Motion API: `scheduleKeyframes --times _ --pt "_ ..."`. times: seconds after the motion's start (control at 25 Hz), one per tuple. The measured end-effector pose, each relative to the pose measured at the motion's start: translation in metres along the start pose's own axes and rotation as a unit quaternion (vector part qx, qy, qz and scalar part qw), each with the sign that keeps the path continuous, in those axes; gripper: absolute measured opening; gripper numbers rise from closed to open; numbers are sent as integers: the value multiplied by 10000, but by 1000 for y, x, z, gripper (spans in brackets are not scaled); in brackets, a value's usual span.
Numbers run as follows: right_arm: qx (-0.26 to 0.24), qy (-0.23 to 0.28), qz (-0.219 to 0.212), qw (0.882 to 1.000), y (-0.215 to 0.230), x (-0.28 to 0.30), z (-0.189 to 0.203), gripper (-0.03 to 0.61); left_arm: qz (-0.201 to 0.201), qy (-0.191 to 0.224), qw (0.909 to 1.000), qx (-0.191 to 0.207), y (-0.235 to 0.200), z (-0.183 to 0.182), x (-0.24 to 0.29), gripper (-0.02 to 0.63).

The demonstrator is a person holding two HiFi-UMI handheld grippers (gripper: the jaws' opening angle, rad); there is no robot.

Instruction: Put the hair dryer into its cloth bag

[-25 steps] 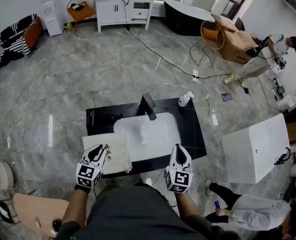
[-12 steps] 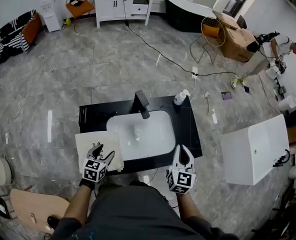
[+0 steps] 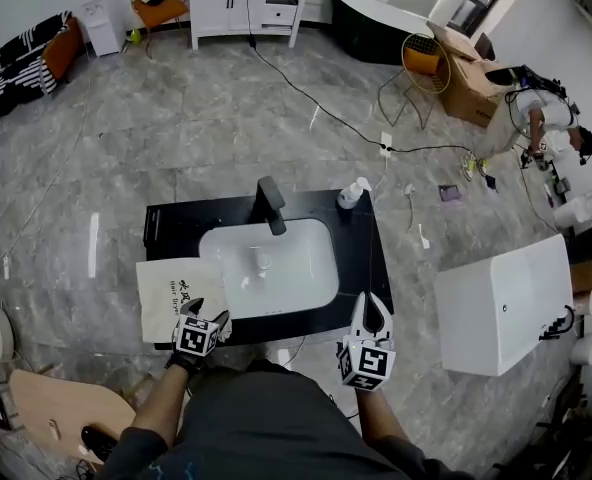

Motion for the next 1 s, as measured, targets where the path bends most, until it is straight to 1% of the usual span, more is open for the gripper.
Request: scheduleKeyframes --times 0.2,0.36,0.48,0.56,0.64,0.68,0.76,0.8,0.84,0.88,1.0 --pt "-30 -91 97 9999 15 -4 7 0 -332 -416 9985 119 -2 27 32 327" --pt "-58 -100 109 9999 21 -8 8 0 -548 -768 9952 266 -3 40 45 327" --pt "-72 -139 173 9997 28 -9 12 0 -604 -833 9945 216 -6 45 55 314" --pt "-48 -160 222 9996 32 -8 14 0 -703 -759 9945 160 -12 43 56 265" --pt "-112 -196 210 9995 33 -8 16 0 -806 -689 9943 101 -18 44 54 191" --pt "-141 -212 193 9995 33 -7 16 0 -819 -664 9944 82 -21 44 53 159" --pt "-153 -230 153 9995 31 -5 16 0 -798 -641 9947 94 -22 44 50 125" --pt "-142 -229 127 9996 29 -3 16 0 -785 -629 9949 108 -22 44 49 75" --pt "-118 -217 97 9996 26 -2 15 0 -766 -607 9952 106 -22 44 48 49" --pt "-93 -197 63 9997 23 0 15 0 -738 -578 9956 79 -22 44 47 32" --pt "-124 -140 -56 9998 15 4 13 0 -653 -384 9971 -86 -22 40 41 29"
Point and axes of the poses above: the fingertips, and each gripper's own axes: x forward along the fingers, y to its right, z out of its underside, the point moved 4 cm from there along -x, backward along the fingers, and after that the axes turned 1 degree about -y, right-handed, at the moved point
